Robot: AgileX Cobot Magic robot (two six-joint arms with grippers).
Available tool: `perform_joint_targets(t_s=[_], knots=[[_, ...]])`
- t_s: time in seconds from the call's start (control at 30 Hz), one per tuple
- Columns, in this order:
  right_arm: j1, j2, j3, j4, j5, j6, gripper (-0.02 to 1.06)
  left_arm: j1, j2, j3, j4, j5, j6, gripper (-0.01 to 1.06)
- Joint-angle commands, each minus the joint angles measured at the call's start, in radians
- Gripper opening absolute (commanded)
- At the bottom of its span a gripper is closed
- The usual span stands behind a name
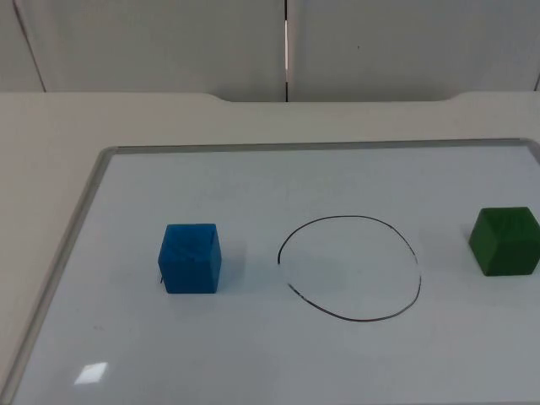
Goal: Push the two cubes into the marked area.
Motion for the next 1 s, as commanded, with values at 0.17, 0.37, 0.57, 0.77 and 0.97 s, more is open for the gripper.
perform_joint_targets(t_s=[0.17,0.37,0.57,0.77,0.97], knots=[[0.002,-0.004,0.002,0.005,-0.004,0.003,1.05,-0.002,0.017,-0.034,-0.016,-0.036,-0.002,1.05],[0.002,-0.004,0.002,0.005,-0.004,0.003,1.05,-0.002,0.074,-0.046,-0.024,-0.098,-0.002,1.05],[0.002,-0.004,0.002,0.005,-0.004,0.003,1.05,-0.002,0.094,-0.046,-0.029,-0.119,-0.002,1.05],[0.002,-0.004,0.002,0.005,-0.004,0.003,1.05,-0.002,0.096,-0.046,-0.087,-0.141,-0.002,1.05],[0.002,-0.004,0.002,0.005,-0.004,0.003,1.05,-0.002,0.1,-0.044,-0.148,-0.177,0.03,1.05]])
